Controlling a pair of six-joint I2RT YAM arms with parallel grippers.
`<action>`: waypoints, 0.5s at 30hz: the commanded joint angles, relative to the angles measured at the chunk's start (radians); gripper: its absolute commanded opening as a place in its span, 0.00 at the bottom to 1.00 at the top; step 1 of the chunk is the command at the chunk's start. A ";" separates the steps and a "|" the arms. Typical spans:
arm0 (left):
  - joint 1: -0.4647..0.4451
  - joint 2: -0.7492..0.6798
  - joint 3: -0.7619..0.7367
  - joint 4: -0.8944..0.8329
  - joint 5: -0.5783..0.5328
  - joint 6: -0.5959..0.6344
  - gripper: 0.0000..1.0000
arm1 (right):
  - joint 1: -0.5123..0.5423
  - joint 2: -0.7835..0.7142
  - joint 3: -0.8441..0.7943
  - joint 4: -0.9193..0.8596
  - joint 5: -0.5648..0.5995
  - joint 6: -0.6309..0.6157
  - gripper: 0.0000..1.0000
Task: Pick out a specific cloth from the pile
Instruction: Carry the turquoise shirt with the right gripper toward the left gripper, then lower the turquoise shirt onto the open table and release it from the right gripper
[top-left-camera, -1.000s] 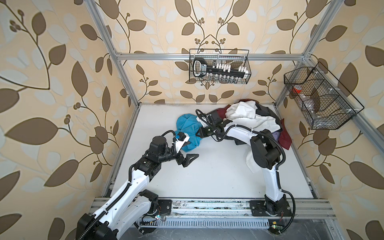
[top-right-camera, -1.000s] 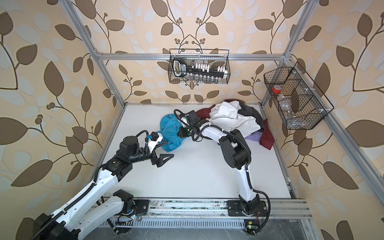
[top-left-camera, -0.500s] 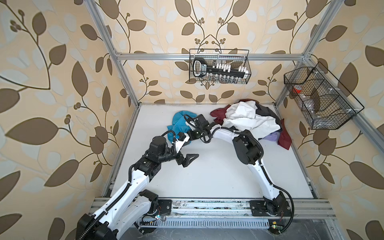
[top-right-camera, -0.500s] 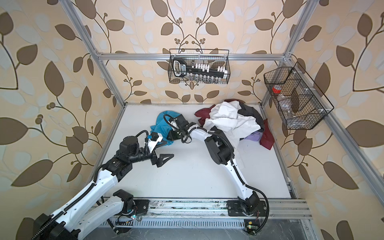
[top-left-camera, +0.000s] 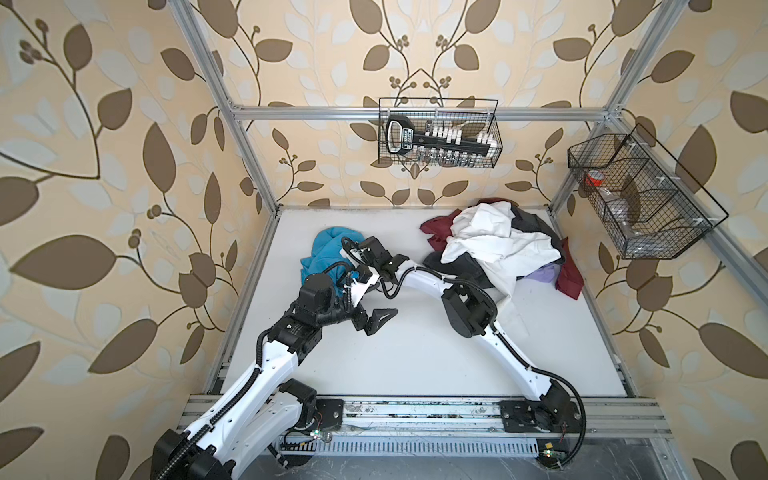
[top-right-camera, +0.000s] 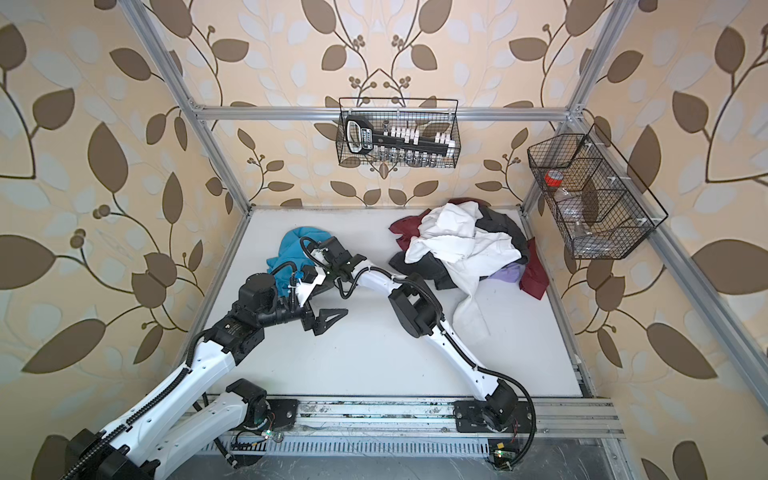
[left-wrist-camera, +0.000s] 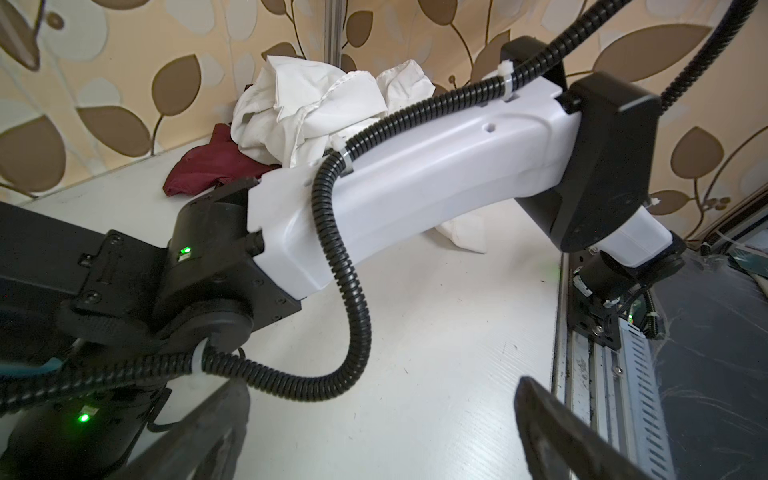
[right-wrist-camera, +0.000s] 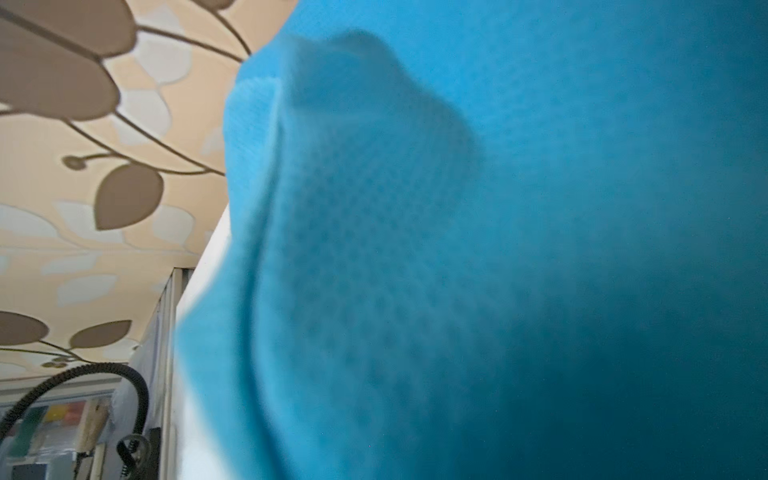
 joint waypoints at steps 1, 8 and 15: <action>-0.009 -0.017 -0.005 0.020 -0.002 0.024 0.99 | 0.002 0.032 -0.028 -0.032 0.003 0.007 0.41; -0.014 -0.026 -0.005 0.019 0.000 0.026 0.99 | 0.001 -0.115 -0.173 -0.016 0.002 -0.053 1.00; -0.032 -0.049 -0.001 0.010 -0.004 0.030 0.99 | 0.002 -0.341 -0.418 -0.027 0.087 -0.111 1.00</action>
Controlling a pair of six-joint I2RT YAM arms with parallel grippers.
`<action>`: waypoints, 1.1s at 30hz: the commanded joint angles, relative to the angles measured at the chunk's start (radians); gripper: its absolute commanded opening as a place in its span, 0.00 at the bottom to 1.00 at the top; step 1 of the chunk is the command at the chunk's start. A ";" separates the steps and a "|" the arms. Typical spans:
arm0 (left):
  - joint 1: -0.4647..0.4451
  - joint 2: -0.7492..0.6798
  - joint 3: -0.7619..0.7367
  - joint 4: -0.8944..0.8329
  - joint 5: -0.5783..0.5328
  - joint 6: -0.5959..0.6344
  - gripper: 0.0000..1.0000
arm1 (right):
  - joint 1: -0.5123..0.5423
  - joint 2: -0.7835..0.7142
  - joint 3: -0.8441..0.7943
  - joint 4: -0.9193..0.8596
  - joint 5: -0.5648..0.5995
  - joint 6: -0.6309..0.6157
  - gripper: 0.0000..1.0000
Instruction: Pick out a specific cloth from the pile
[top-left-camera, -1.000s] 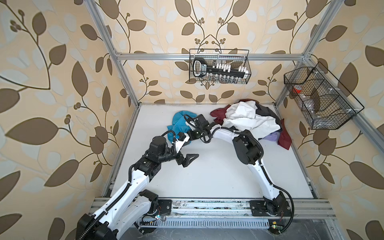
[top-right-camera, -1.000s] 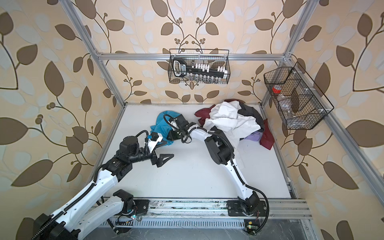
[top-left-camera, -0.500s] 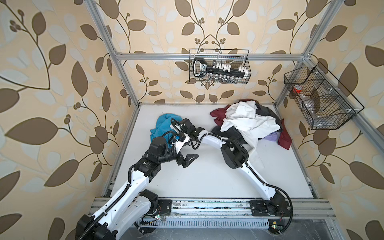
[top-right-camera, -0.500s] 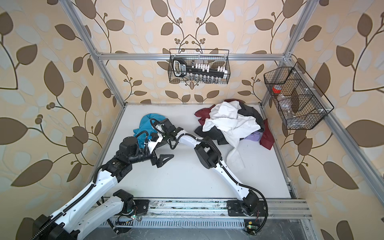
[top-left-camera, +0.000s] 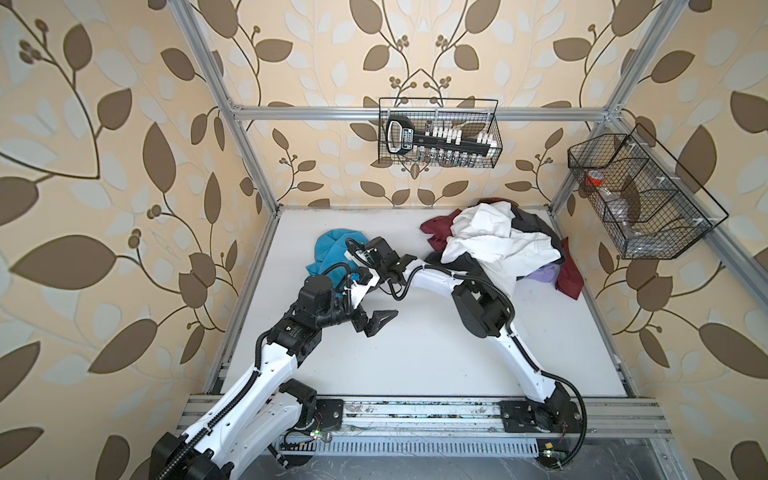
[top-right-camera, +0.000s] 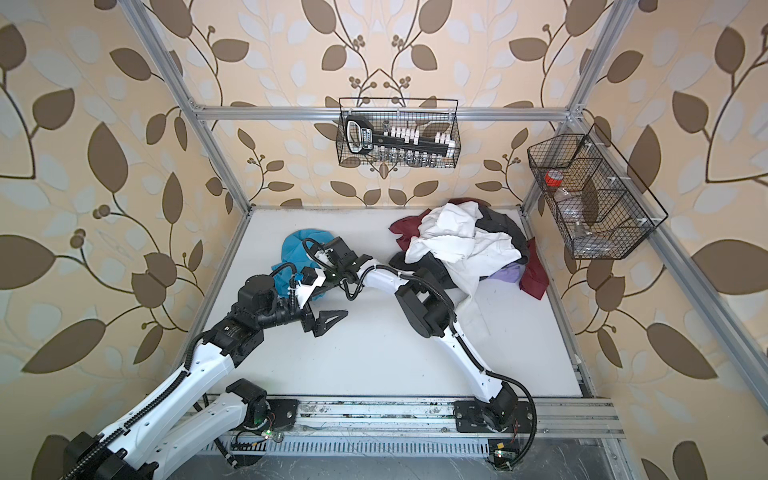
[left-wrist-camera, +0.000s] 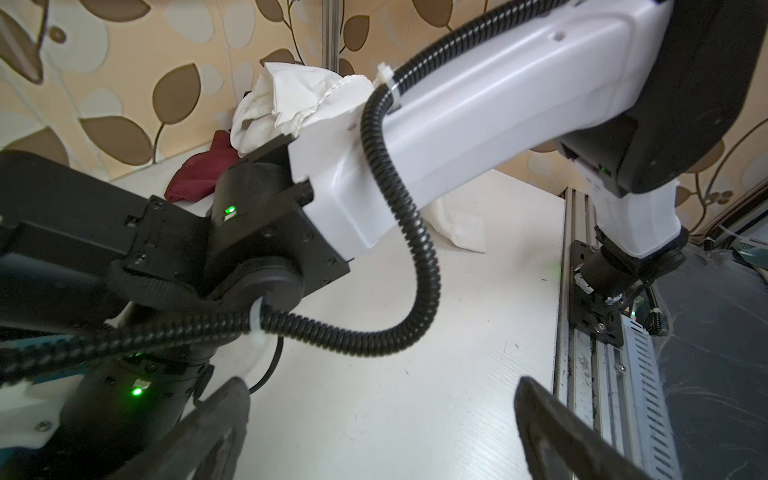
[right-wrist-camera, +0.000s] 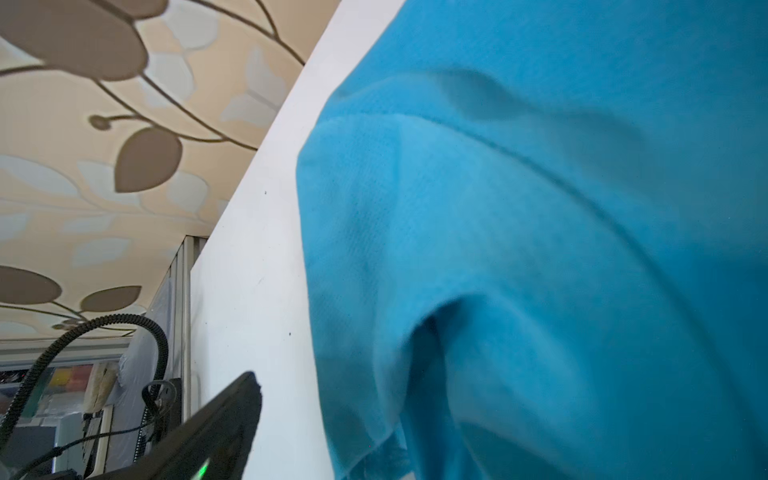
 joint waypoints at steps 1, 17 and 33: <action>-0.018 -0.030 0.003 0.009 0.001 0.020 0.99 | -0.001 -0.116 -0.099 -0.059 0.068 -0.049 1.00; -0.119 -0.103 0.008 -0.045 -0.101 0.060 0.99 | -0.111 -0.676 -0.598 -0.103 0.257 -0.101 1.00; -0.142 -0.030 -0.066 0.146 -0.934 -0.027 0.99 | -0.551 -1.514 -1.340 0.234 0.820 -0.244 1.00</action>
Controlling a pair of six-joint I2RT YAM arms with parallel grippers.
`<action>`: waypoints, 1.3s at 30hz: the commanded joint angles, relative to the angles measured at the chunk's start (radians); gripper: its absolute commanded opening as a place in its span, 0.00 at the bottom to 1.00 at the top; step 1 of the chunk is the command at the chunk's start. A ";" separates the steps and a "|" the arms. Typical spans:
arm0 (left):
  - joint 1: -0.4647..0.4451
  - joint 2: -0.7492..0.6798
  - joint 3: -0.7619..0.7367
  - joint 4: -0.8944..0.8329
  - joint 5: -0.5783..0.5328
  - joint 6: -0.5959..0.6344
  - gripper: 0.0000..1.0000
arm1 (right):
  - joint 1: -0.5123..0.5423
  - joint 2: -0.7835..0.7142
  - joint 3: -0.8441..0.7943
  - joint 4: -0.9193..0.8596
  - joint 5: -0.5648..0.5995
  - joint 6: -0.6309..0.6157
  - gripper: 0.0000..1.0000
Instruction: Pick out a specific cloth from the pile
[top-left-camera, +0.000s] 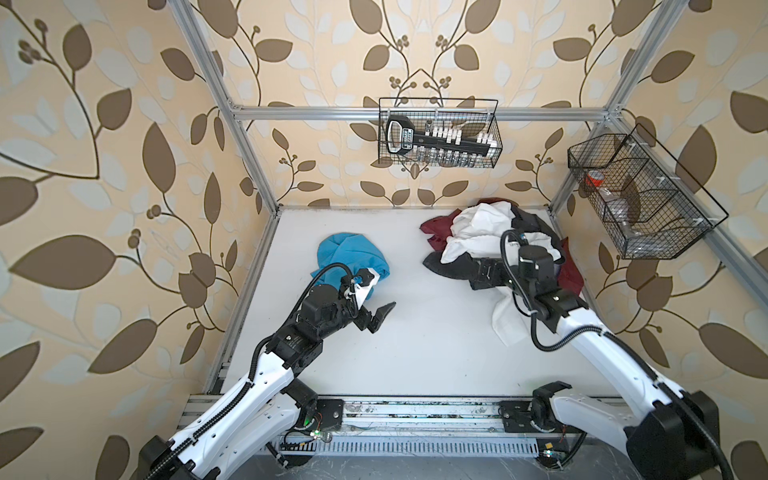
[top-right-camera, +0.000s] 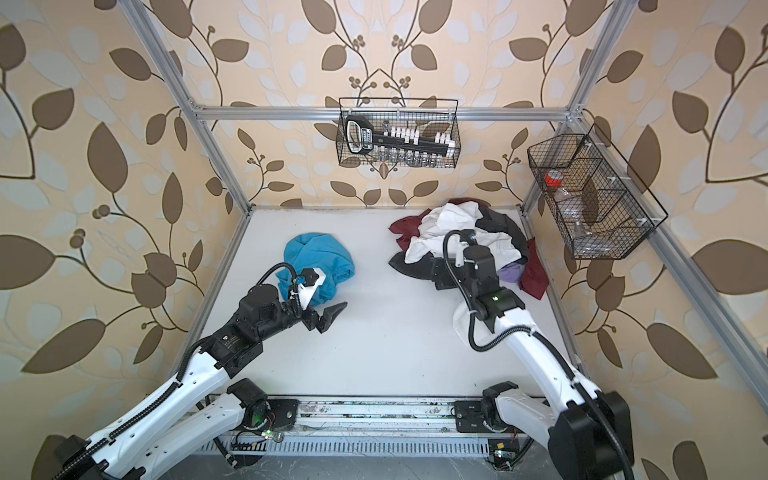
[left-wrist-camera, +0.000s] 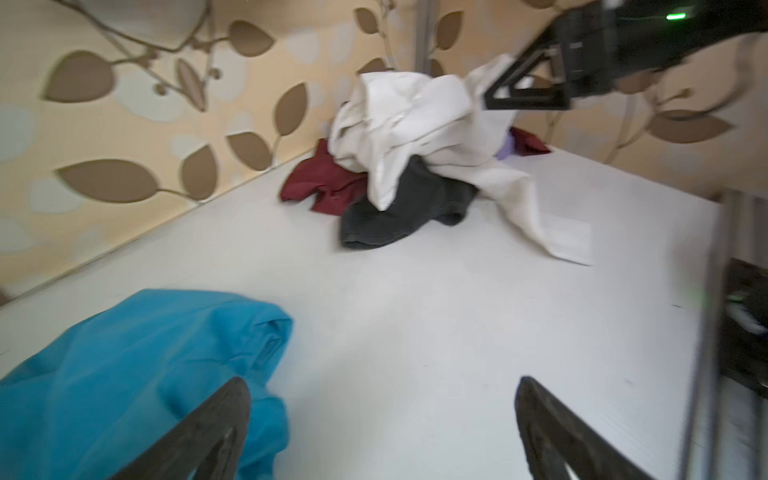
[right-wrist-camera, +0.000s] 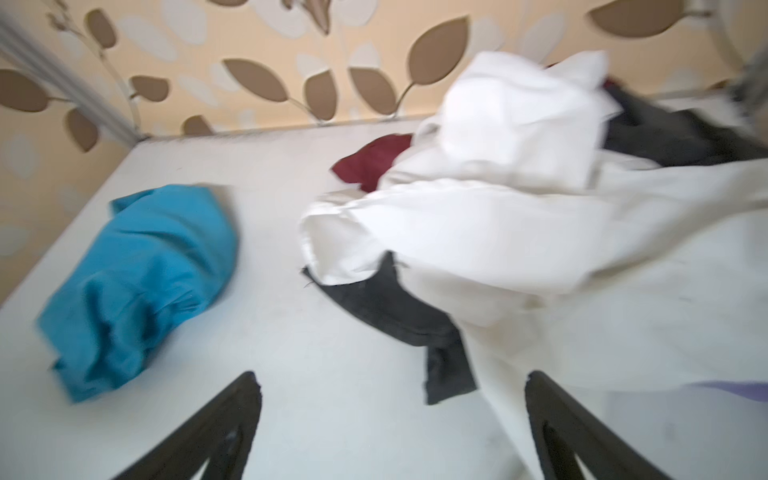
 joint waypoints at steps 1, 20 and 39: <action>-0.003 0.038 -0.054 0.158 -0.455 -0.023 0.99 | -0.034 -0.087 -0.146 0.223 0.186 -0.131 1.00; 0.374 0.470 -0.295 0.797 -0.487 -0.171 0.99 | -0.236 0.360 -0.505 1.205 0.176 -0.130 1.00; 0.485 0.743 -0.150 0.758 -0.234 -0.192 0.99 | -0.247 0.477 -0.493 1.274 0.096 -0.149 1.00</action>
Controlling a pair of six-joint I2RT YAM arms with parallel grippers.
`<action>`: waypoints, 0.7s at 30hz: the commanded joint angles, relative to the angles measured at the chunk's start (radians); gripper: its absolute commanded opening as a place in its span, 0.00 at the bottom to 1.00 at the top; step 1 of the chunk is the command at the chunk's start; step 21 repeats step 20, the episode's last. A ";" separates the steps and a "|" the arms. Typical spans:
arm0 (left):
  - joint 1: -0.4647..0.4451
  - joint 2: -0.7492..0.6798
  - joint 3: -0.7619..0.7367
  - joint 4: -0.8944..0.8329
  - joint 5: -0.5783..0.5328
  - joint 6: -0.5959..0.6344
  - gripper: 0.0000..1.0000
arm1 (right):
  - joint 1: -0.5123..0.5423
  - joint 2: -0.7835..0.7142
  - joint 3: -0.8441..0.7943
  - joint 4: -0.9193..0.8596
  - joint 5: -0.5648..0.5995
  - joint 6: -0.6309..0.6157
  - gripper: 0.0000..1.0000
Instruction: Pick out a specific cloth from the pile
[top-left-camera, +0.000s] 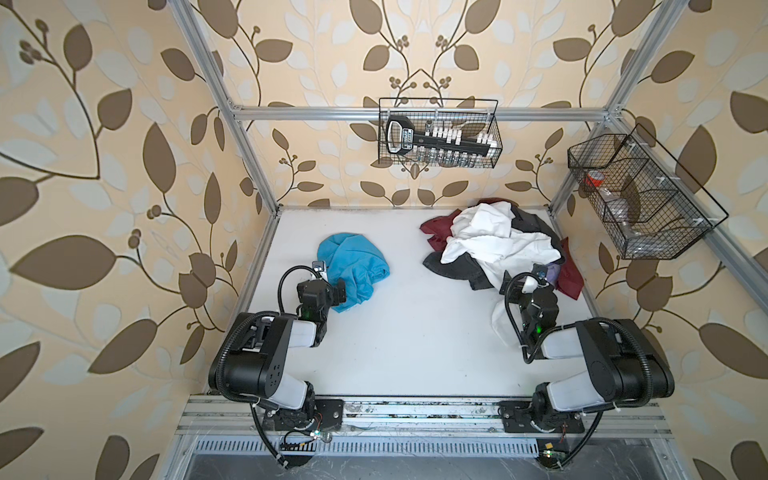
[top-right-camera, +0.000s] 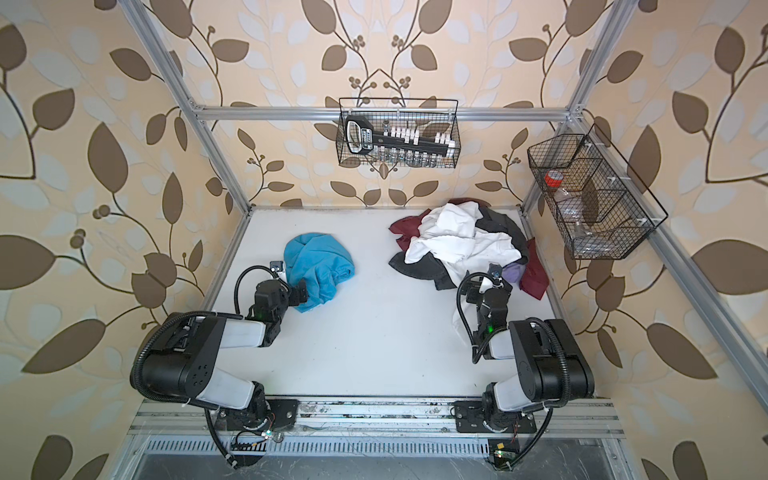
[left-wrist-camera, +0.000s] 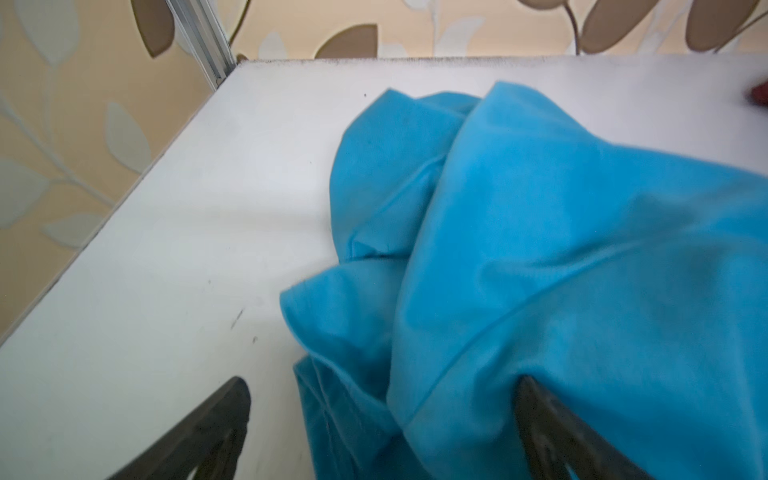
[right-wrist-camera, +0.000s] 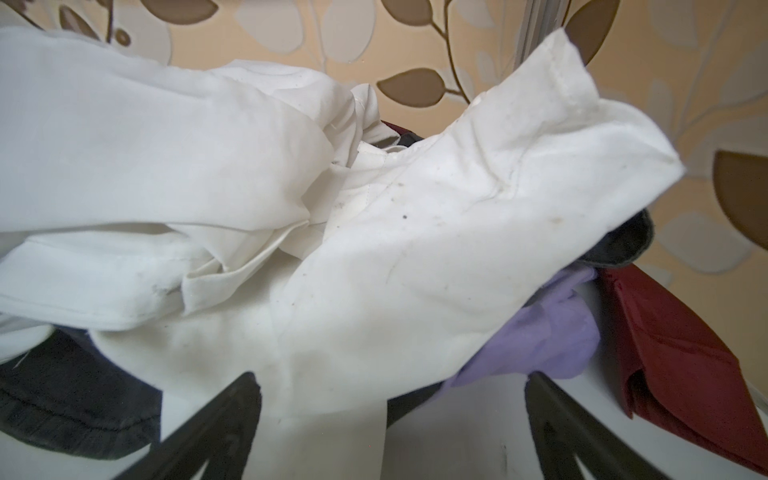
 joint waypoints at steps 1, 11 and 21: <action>0.020 0.003 0.029 -0.040 0.048 -0.027 0.99 | -0.004 0.000 0.004 0.027 -0.011 -0.002 1.00; 0.020 -0.003 0.025 -0.040 0.049 -0.027 0.99 | -0.002 0.002 0.006 0.027 -0.012 -0.004 1.00; 0.019 -0.003 0.026 -0.041 0.049 -0.027 0.99 | -0.002 0.000 0.005 0.022 -0.011 -0.004 1.00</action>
